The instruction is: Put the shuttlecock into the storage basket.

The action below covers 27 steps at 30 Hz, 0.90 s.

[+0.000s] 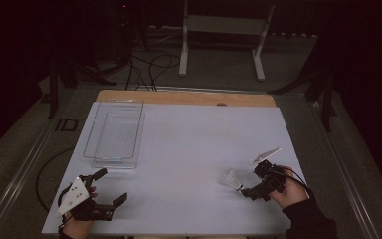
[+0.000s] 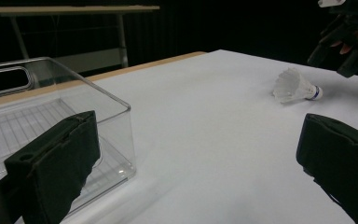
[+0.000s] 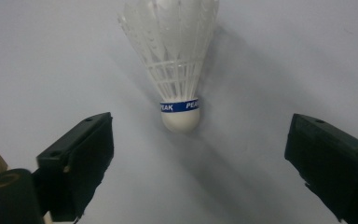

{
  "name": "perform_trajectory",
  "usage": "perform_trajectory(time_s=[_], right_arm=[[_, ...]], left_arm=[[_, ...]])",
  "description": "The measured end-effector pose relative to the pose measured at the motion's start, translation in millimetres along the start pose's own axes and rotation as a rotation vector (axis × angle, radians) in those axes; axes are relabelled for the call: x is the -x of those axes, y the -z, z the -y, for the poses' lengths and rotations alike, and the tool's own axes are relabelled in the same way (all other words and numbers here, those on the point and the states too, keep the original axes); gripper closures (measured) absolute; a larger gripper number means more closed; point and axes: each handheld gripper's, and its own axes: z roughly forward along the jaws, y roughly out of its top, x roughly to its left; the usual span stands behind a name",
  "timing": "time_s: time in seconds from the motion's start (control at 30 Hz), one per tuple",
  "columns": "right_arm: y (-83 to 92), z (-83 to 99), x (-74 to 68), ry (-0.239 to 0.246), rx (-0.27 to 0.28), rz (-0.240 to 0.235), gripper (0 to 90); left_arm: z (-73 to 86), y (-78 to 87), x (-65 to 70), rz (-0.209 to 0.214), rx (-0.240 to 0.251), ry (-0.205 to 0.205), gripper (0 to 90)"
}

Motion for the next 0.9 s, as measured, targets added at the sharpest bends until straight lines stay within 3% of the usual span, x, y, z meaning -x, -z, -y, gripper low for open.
perform_trajectory(time_s=[0.23, 0.53, 0.73, 0.9], right_arm=[[-5.3, -0.9, 0.0, -0.005, -0.051, -0.015, 9.4], [-18.8, -0.5, -2.4, -0.010, -0.169, -0.025, 9.9], [-27.1, -0.4, -9.0, 0.045, -0.208, -0.010, 9.9], [-30.3, -2.9, -9.0, 0.041, -0.196, 0.011, 15.7]], left_arm=[[0.1, 0.1, -0.2, 0.003, -0.001, 0.004, 0.2], [0.2, -0.1, -0.3, 0.005, -0.001, 0.006, 0.2], [0.2, 0.0, -0.4, 0.006, -0.001, 0.007, 0.2], [0.1, 0.0, 0.0, 0.007, -0.001, 0.005, 0.2]])
